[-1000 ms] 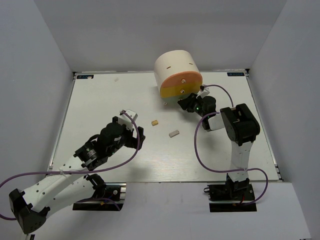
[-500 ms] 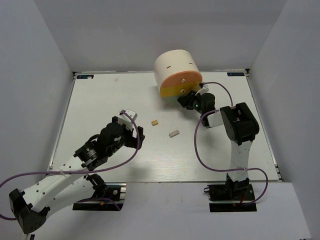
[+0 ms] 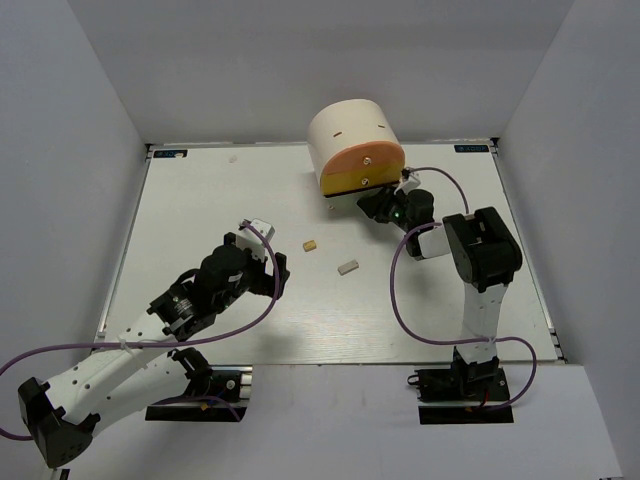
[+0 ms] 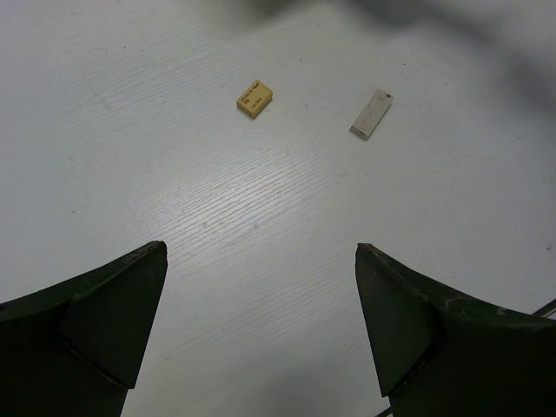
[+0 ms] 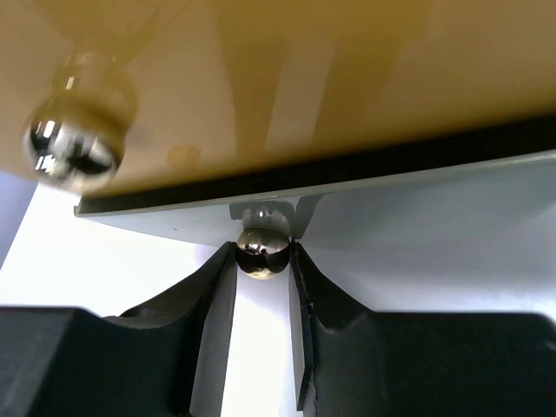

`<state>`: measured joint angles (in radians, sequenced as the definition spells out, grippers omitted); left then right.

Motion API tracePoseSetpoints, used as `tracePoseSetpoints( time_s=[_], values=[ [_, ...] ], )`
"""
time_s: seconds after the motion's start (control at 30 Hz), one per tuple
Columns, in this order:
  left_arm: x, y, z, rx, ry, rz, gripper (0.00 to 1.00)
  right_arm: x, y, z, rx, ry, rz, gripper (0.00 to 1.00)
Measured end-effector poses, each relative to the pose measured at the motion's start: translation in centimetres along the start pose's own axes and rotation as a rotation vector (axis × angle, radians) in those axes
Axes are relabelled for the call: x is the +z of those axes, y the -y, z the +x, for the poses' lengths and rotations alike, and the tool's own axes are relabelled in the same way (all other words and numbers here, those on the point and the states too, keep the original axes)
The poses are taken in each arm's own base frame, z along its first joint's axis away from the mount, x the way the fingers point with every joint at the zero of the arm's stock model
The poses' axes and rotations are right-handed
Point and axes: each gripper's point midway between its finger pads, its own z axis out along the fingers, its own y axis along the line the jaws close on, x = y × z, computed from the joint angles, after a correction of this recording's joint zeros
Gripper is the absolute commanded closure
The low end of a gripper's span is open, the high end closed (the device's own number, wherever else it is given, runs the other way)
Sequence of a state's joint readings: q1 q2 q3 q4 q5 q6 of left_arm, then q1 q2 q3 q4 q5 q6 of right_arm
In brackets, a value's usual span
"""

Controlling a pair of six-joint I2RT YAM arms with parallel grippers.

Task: Sort the stationery into containers
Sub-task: Open the drawer in the storage box, then pick up the stationery from the center of the board.

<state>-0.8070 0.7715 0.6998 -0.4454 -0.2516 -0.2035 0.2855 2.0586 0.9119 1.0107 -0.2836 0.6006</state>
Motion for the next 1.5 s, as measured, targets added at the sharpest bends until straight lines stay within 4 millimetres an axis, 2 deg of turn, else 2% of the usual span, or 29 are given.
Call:
tracePoseSetpoints(
  time_s=[0.33,0.37,0.4,0.43,0.57,0.63,0.67,0.77,0.93,1.2,1.33,1.37,1.47,1.5],
  values=[
    [0.0,0.0,0.0,0.0,0.0,0.001,0.01,-4.0,-1.0,1.8,0.03,-0.049,-0.003,0.85],
    [0.0,0.0,0.0,0.0,-0.001,0.001,0.01,-4.2,-1.0,2.0,0.032,-0.052,-0.004,0.83],
    [0.0,0.0,0.0,0.0,0.0,0.001,0.01,-4.5,-1.1,2.2,0.035,-0.055,-0.004,0.77],
    [0.0,0.0,0.0,0.0,0.0,0.001,0.01,-4.7,-1.1,2.3,0.036,-0.057,-0.006,0.63],
    [0.0,0.0,0.0,0.0,-0.002,0.001,0.01,-5.0,-1.3,2.6,0.044,-0.072,-0.015,0.28],
    [0.1,0.0,0.1,0.002,-0.006,0.0,0.01,-5.0,-1.3,2.9,0.047,-0.084,-0.019,0.19],
    [0.2,0.0,0.2,0.002,-0.01,-0.001,0.01,-5.1,-1.4,3.0,0.048,-0.091,-0.023,0.1],
    [0.3,0.0,0.4,0.005,-0.019,-0.003,0.01,-5.5,-1.4,3.2,0.049,-0.102,-0.026,0.1],
    [0.6,0.1,0.8,0.01,-0.038,-0.005,0.01,-7.5,-1.9,3.0,0.04,-0.11,-0.035,0.1],
    [1.8,0.3,2.3,0.027,-0.103,-0.005,0.01,-11.1,-4.7,2.2,-0.083,-0.217,-0.114,0.1],
    [2.7,0.5,3.5,0.042,-0.158,-0.004,0.01,-12.9,-6.4,0.3,-0.285,-0.241,-0.144,0.1],
    [3.0,0.5,3.9,0.046,-0.175,-0.006,0.01,-13.3,-7.5,-1.3,-0.353,-0.207,-0.159,0.1],
    [3.6,0.6,4.9,0.057,-0.216,-0.007,0.01,-14.9,-9.1,-4.4,-0.591,-0.125,-0.176,0.1],
    [3.8,0.6,5.2,0.064,-0.229,-0.005,0.01,-15.6,-9.8,-5.1,-0.668,-0.1,-0.201,0.16]
  ],
)
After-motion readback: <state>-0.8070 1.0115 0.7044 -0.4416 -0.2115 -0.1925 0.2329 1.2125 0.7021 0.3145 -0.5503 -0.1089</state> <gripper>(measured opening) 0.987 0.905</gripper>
